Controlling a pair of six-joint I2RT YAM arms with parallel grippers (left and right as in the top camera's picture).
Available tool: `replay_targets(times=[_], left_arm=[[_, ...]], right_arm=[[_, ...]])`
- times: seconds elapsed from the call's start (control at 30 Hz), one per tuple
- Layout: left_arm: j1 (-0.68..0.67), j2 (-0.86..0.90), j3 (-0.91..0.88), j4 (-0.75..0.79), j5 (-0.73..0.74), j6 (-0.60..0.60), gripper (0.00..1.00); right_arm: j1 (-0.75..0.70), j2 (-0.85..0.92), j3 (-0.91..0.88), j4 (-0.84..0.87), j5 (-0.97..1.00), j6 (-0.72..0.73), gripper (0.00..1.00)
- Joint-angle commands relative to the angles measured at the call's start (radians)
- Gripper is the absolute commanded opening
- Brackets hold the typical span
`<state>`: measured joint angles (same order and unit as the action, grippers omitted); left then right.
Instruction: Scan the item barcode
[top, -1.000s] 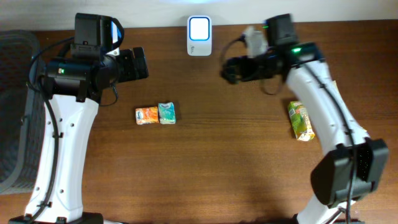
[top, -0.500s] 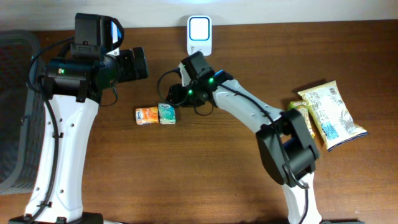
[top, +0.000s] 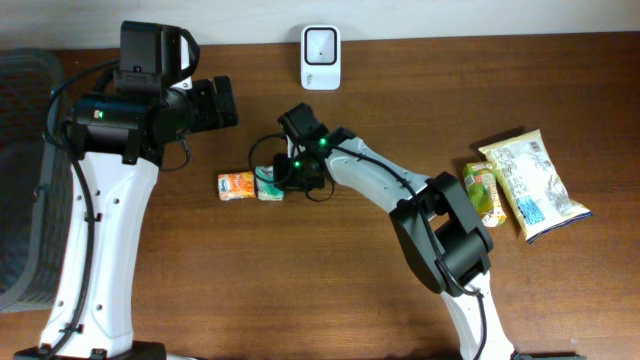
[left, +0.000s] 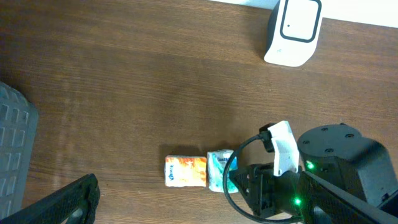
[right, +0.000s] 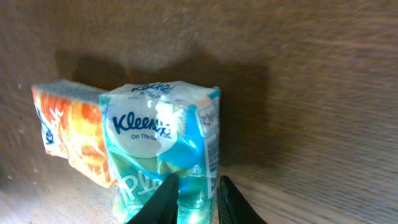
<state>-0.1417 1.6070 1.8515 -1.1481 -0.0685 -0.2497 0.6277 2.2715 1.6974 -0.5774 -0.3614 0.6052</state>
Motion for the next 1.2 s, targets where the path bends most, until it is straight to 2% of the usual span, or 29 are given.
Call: replay_targets(times=[0.0, 0.17, 0.23, 0.37, 0.47, 0.57, 0.73, 0.83, 0.87, 0.97, 1.03, 1.17], left_arm=[[0.001, -0.012, 0.004, 0.002, -0.007, 0.013, 0.99], [0.001, -0.012, 0.004, 0.002, -0.007, 0.013, 0.99], [0.001, -0.012, 0.004, 0.002, -0.007, 0.013, 0.99], [0.001, -0.012, 0.004, 0.002, -0.007, 0.013, 0.99], [0.001, -0.012, 0.004, 0.002, -0.007, 0.013, 0.99], [0.001, -0.012, 0.004, 0.002, -0.008, 0.013, 0.99], [0.001, -0.012, 0.004, 0.002, -0.007, 0.013, 0.99], [0.001, -0.012, 0.004, 0.002, -0.007, 0.013, 0.99], [0.001, -0.012, 0.004, 0.002, -0.007, 0.013, 0.99], [0.001, -0.012, 0.004, 0.002, -0.007, 0.013, 0.99], [0.001, -0.012, 0.004, 0.002, -0.007, 0.013, 0.99], [0.001, -0.012, 0.004, 0.002, -0.007, 0.013, 0.99]], right_arm=[[0.041, 0.015, -0.011, -0.018, 0.032, 0.002, 0.2], [0.06, 0.031, -0.013, -0.021, 0.046, 0.001, 0.19], [0.058, 0.031, -0.013, -0.02, 0.047, -0.006, 0.04], [0.027, 0.007, -0.01, -0.042, 0.048, -0.034, 0.04], [-0.021, -0.077, -0.01, -0.119, 0.058, -0.143, 0.04], [-0.053, -0.177, -0.01, -0.23, 0.181, -0.202, 0.04], [-0.051, -0.32, -0.01, -0.42, 0.575, -0.27, 0.04], [-0.031, -0.319, -0.01, -0.439, 0.516, -0.287, 0.04], [-0.024, -0.311, -0.011, -0.416, 0.45, -0.287, 0.05], [0.012, -0.269, -0.011, -0.284, 0.303, -0.283, 0.21], [0.05, -0.225, -0.011, -0.188, 0.27, -0.252, 0.32], [0.09, -0.167, -0.011, -0.12, 0.267, -0.192, 0.52]])
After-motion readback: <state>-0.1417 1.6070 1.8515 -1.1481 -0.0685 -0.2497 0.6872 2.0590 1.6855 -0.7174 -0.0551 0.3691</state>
